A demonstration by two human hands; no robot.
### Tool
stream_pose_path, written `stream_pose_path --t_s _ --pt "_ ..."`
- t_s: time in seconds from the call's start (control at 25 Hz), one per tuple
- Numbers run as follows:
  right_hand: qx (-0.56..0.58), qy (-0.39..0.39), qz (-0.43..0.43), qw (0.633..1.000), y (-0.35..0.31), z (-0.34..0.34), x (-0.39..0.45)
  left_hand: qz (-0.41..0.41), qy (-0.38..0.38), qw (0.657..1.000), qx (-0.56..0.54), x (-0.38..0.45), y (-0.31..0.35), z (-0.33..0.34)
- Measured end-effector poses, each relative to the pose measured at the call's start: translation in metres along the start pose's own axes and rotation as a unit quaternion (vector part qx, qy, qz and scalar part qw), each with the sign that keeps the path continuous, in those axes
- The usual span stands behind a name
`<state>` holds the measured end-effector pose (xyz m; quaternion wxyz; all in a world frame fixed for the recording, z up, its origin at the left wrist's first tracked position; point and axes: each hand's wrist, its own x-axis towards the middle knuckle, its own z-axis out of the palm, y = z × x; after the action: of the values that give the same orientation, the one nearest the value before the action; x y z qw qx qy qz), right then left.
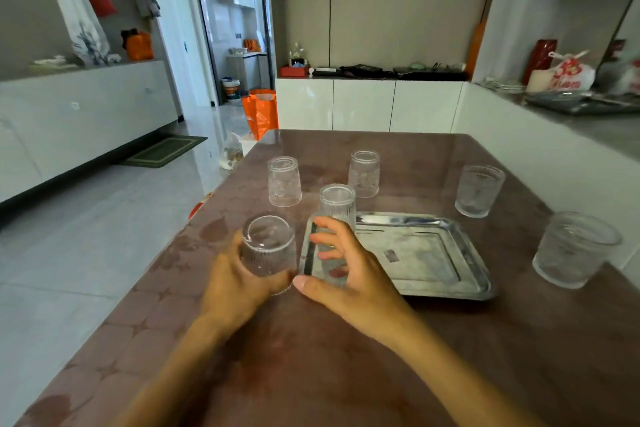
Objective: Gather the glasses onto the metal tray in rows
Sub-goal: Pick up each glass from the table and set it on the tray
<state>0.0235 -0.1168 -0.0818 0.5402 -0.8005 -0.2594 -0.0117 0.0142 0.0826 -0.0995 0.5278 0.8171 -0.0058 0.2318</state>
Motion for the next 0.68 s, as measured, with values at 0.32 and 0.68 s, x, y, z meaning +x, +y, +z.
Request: stream_pose_path --t_s 0.32,0.68 --pt "0.028 0.249 0.043 0.967 0.024 -0.058 0.012 0.069 -0.210 0.975 -0.008 0.028 0.024 0.062" --pt "-0.171 0.234 0.104 0.951 0.079 -0.080 0.068 0.022 -0.138 0.961 0.237 0.039 -0.025 0.072"
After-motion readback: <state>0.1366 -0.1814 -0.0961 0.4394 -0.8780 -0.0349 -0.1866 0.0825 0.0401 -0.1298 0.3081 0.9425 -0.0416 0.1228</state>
